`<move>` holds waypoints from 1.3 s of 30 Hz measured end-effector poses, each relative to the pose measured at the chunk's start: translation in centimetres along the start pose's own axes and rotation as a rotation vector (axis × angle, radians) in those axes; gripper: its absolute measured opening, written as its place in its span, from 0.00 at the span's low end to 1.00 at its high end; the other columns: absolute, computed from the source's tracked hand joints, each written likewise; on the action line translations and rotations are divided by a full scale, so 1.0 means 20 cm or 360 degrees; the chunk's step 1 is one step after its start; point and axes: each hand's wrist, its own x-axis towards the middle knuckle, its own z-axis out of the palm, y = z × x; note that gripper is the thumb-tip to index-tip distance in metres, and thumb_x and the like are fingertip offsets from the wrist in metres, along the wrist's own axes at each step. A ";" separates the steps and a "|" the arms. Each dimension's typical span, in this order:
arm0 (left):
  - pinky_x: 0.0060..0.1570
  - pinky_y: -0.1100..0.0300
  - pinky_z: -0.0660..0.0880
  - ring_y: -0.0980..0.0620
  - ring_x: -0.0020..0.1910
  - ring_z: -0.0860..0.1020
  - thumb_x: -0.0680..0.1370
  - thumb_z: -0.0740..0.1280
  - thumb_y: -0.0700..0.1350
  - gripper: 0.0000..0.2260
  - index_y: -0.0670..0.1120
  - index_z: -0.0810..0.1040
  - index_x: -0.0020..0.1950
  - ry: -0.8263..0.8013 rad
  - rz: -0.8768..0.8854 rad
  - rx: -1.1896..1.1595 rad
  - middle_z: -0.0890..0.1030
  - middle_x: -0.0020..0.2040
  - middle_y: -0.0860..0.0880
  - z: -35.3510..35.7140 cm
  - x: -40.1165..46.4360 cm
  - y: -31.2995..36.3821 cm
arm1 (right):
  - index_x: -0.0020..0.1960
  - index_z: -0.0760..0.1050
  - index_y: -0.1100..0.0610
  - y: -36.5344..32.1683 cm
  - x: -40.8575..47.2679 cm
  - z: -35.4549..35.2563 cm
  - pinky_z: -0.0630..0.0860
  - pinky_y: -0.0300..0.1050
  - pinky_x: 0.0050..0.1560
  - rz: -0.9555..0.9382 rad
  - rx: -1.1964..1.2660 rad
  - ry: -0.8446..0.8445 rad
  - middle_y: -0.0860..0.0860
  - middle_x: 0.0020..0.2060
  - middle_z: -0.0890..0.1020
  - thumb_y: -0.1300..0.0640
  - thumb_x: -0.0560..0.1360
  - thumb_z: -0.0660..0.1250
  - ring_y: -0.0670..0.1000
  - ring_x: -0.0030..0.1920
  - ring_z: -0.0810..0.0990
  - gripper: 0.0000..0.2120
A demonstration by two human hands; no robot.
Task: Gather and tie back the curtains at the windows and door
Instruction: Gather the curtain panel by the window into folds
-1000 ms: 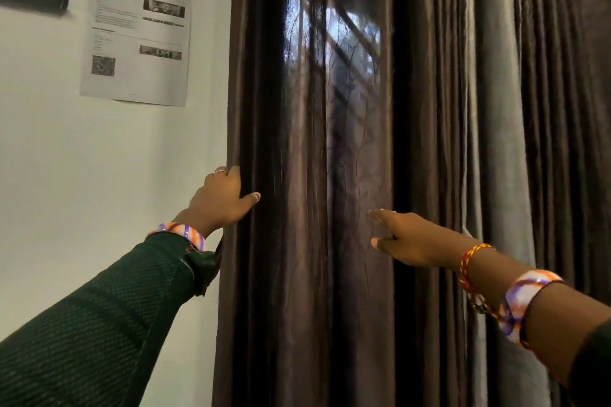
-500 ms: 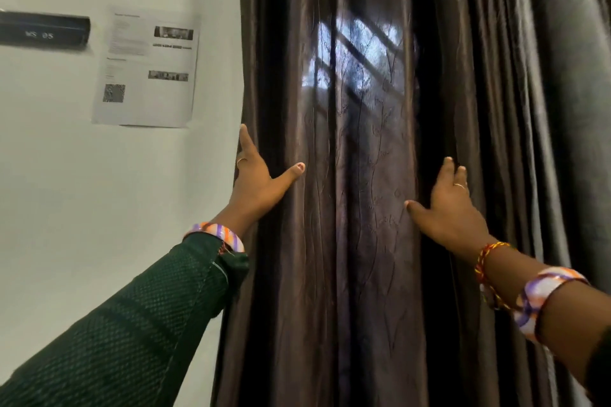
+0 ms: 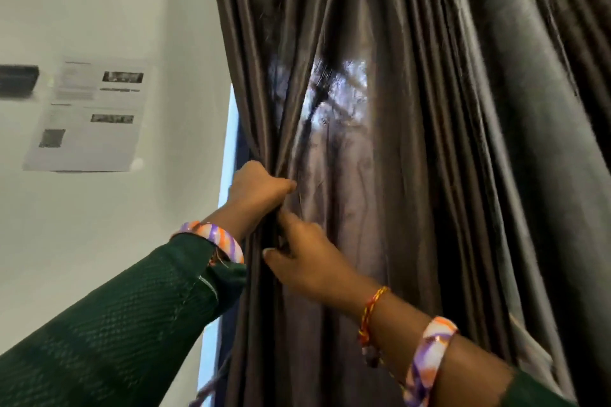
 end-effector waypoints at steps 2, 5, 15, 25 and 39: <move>0.50 0.52 0.75 0.38 0.52 0.77 0.69 0.67 0.46 0.17 0.37 0.76 0.54 0.0124 0.0061 0.0217 0.79 0.53 0.37 0.01 0.02 -0.03 | 0.68 0.64 0.51 0.02 -0.02 -0.09 0.75 0.53 0.54 -0.0069 -0.0356 0.0166 0.55 0.56 0.79 0.51 0.75 0.63 0.59 0.58 0.76 0.22; 0.50 0.51 0.74 0.36 0.52 0.76 0.68 0.61 0.50 0.20 0.37 0.76 0.51 0.0126 0.0095 0.0357 0.78 0.52 0.35 0.00 0.01 -0.07 | 0.69 0.67 0.57 0.09 0.01 -0.24 0.74 0.57 0.60 -0.0065 -0.0884 0.1009 0.58 0.64 0.75 0.53 0.69 0.67 0.60 0.66 0.72 0.30; 0.56 0.49 0.71 0.37 0.59 0.73 0.71 0.71 0.48 0.36 0.42 0.55 0.73 0.0274 0.0267 0.0334 0.72 0.64 0.37 0.01 0.03 -0.06 | 0.76 0.37 0.59 0.41 0.20 -0.45 0.57 0.59 0.70 0.1008 0.0163 0.0884 0.61 0.76 0.44 0.51 0.71 0.69 0.61 0.75 0.52 0.49; 0.62 0.51 0.68 0.38 0.63 0.72 0.69 0.74 0.53 0.55 0.49 0.30 0.73 0.0282 0.0371 0.0176 0.69 0.68 0.37 -0.06 0.23 0.08 | 0.59 0.72 0.54 0.45 0.42 -0.38 0.75 0.55 0.57 0.0781 0.0726 0.1008 0.50 0.51 0.81 0.44 0.62 0.76 0.53 0.51 0.79 0.30; 0.35 0.59 0.68 0.43 0.40 0.76 0.70 0.60 0.44 0.06 0.44 0.70 0.33 0.0095 0.0443 0.0509 0.76 0.37 0.44 -0.55 0.58 -0.22 | 0.75 0.43 0.67 -0.16 0.98 0.10 0.40 0.77 0.64 0.0726 -0.0890 0.0797 0.66 0.75 0.45 0.58 0.79 0.53 0.67 0.74 0.42 0.31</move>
